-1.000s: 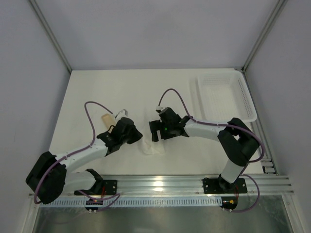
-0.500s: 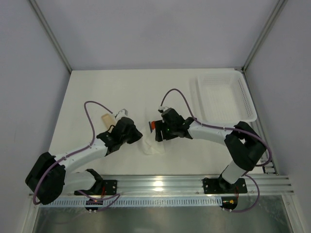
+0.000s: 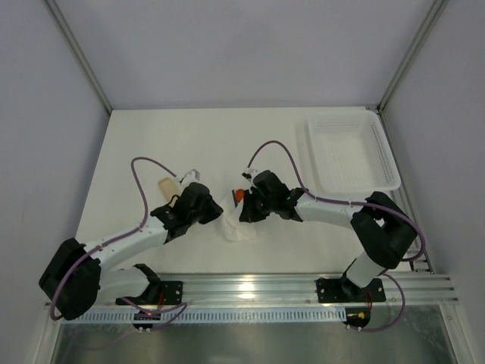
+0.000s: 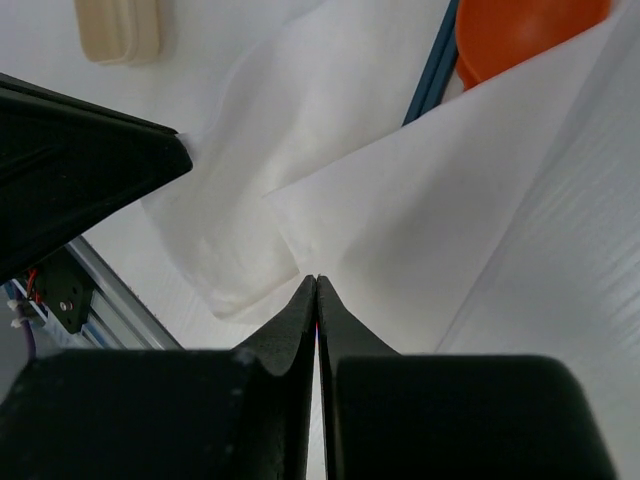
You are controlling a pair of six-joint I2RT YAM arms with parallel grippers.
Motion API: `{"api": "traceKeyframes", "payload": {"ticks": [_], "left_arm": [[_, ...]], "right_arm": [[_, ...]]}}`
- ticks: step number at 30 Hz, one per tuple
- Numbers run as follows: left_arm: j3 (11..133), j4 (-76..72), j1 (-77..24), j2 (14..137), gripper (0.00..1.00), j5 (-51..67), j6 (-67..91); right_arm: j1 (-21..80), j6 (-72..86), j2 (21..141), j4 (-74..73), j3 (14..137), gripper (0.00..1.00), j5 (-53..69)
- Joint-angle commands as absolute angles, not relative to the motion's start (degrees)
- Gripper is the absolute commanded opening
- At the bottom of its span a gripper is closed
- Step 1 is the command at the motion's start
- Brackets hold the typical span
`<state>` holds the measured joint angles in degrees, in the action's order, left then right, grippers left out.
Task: Place the utensils on the paper napkin and roll it up
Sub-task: Roll the napkin at the center of the board.
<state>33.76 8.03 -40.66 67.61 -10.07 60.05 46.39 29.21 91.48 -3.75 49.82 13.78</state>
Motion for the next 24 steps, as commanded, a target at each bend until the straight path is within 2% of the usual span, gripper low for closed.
{"api": "traceKeyframes", "payload": {"ticks": [1,8,24], "left_arm": [[36.5,7.9,-41.1,67.3,0.00,-11.6,60.6],[36.7,8.1,-41.3,67.3,0.00,-11.8,60.7],[37.2,8.0,-41.7,67.5,0.00,-11.8,60.5]], "right_arm": [[46.7,30.4,93.2,3.9,49.2,0.04,18.1],[46.7,30.8,95.1,7.7,48.1,0.04,17.6],[46.7,31.2,98.7,5.8,48.6,0.04,12.2]]}}
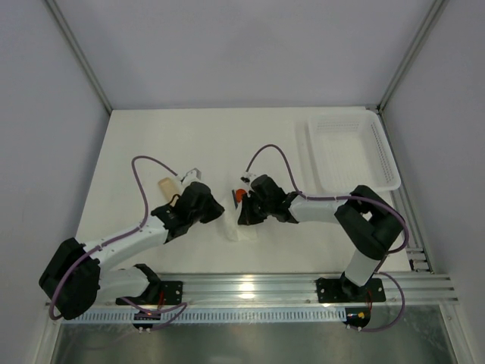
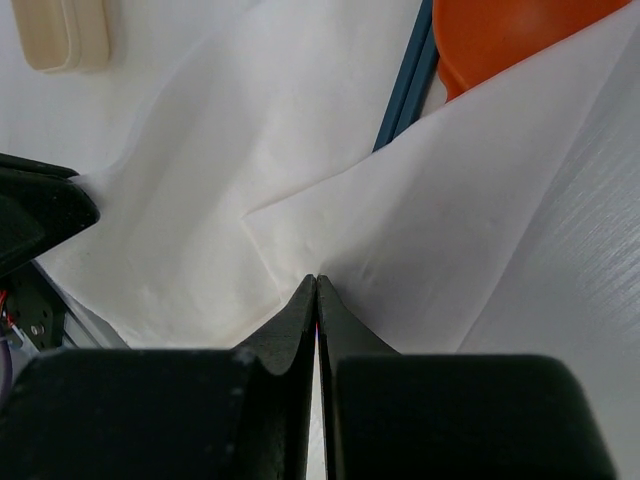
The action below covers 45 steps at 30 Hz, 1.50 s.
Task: Place the utensils on the paper napkin and roll it up
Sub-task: Roll the napkin at the center of the board.
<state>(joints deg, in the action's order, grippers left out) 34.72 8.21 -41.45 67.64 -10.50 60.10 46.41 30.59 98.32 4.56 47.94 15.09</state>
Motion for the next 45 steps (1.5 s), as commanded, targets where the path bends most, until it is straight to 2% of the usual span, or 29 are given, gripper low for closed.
{"api": "traceKeyframes", "payload": {"ticks": [1,18,45], "left_arm": [[37.3,7.8,-41.7,67.5,0.00,-11.8,60.4],[42.9,4.0,-43.2,71.5,0.00,-9.0,57.5],[45.0,6.6,-49.0,71.2,0.00,-15.6,63.0]], "right_arm": [[46.7,31.2,98.8,5.3,48.6,0.04,11.8],[46.7,33.0,103.3,2.8,49.6,0.04,9.4],[46.6,35.9,106.6,3.2,49.4,0.04,9.9]]}}
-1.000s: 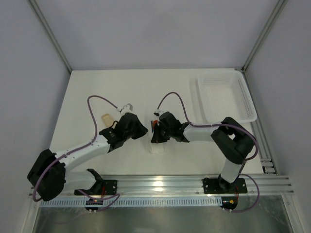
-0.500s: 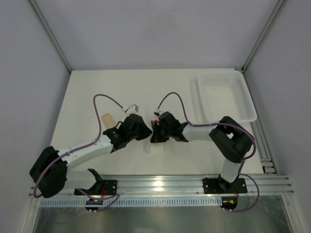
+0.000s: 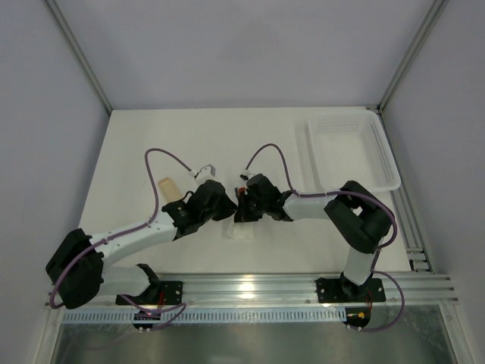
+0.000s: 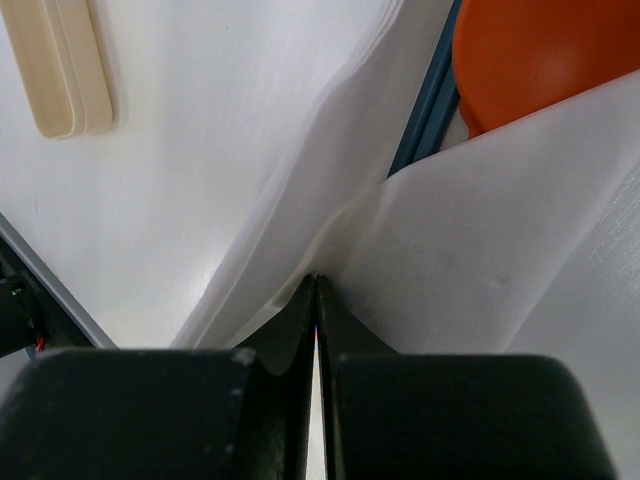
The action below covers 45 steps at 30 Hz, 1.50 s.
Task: Place the utensils on the paper napkin and roll it up
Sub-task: Roll the napkin at the center of the board.
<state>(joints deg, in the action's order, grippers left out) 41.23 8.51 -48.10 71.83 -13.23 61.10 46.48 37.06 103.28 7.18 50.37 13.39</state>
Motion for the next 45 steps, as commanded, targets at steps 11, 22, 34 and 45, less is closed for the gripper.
{"api": "traceKeyframes", "payload": {"ticks": [11,22,34,45], "left_arm": [[43.9,8.3,-49.7,70.8,0.00,-18.1,64.0],[41.5,11.2,-49.7,67.2,0.00,-20.5,63.8],[41.1,10.5,-49.7,68.5,0.00,-20.0,63.3],[41.6,10.5,-49.7,68.7,0.00,-20.0,62.9]], "right_arm": [[46.6,33.8,99.6,1.9,49.7,0.04,9.8],[46.7,33.3,93.5,-2.6,50.9,0.04,8.4],[46.6,31.2,87.8,-10.5,52.0,0.05,1.9],[46.6,30.8,88.0,-9.9,49.7,0.49,3.2]]}}
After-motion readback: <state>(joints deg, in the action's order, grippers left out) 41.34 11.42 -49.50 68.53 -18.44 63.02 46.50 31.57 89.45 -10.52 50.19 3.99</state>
